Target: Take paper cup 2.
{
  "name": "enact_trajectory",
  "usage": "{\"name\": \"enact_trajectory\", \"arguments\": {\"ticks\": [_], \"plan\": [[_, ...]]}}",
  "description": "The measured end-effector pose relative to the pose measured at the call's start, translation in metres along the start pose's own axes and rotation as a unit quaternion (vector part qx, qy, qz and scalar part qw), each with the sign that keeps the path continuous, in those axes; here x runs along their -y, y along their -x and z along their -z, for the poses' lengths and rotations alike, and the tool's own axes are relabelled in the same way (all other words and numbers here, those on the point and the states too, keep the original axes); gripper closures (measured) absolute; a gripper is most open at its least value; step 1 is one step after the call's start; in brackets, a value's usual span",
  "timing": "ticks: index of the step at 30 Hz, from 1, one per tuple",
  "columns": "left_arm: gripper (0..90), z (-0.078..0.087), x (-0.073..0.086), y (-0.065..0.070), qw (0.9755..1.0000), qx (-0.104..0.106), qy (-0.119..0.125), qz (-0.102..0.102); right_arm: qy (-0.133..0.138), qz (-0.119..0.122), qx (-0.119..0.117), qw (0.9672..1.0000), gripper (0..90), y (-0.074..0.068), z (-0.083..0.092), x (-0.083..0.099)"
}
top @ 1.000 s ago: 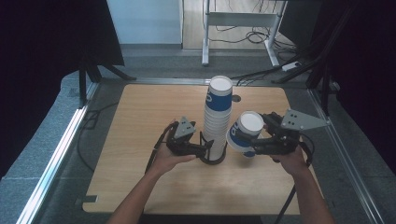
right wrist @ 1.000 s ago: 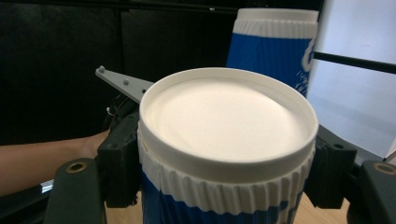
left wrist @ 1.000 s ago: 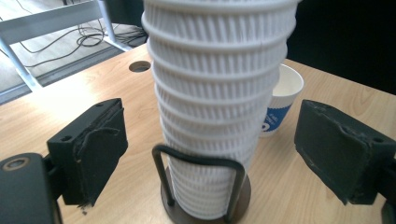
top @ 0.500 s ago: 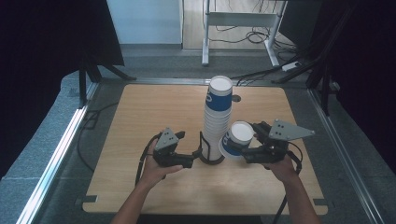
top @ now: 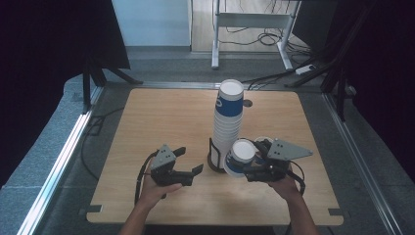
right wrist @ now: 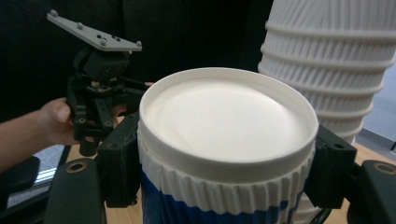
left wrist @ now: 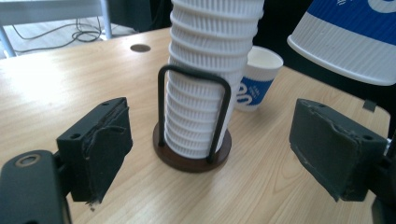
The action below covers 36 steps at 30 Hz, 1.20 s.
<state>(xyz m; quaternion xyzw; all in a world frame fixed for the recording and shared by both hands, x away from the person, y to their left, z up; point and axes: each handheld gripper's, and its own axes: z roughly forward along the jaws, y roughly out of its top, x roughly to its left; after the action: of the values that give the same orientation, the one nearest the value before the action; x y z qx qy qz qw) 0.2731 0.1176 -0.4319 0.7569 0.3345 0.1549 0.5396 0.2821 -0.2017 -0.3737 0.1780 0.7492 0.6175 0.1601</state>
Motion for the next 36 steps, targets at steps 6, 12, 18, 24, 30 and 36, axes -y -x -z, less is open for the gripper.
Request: {"name": "enact_trajectory", "arguments": {"ticks": [6,12,18,24,30,36], "plan": [[13.5,0.001,0.001,0.005,0.9996,0.028,0.008,0.006,-0.009,-0.013,0.003,0.9999,27.1,-0.001,-0.007,0.018],[13.5,0.001,-0.002,0.015,0.9992,0.037,0.012,-0.005,-0.014,-0.024,0.005,0.9996,27.2,0.000,-0.014,0.030],[13.6,0.001,-0.001,0.021,0.9991,0.039,0.013,-0.007,-0.025,-0.024,0.008,0.9994,27.1,-0.003,-0.023,0.038],[13.3,0.000,0.001,0.027,0.9990,0.041,0.006,-0.018,-0.030,-0.023,0.007,0.9993,27.1,-0.008,-0.034,0.044],[12.5,-0.007,0.006,0.034,0.9989,0.031,-0.012,-0.032,-0.024,-0.028,0.000,0.9993,27.1,-0.013,-0.043,0.048],[8.0,-0.014,0.008,0.041,0.9983,0.030,-0.024,-0.043,-0.017,-0.039,-0.006,0.9991,27.1,-0.014,-0.045,0.048]]}}
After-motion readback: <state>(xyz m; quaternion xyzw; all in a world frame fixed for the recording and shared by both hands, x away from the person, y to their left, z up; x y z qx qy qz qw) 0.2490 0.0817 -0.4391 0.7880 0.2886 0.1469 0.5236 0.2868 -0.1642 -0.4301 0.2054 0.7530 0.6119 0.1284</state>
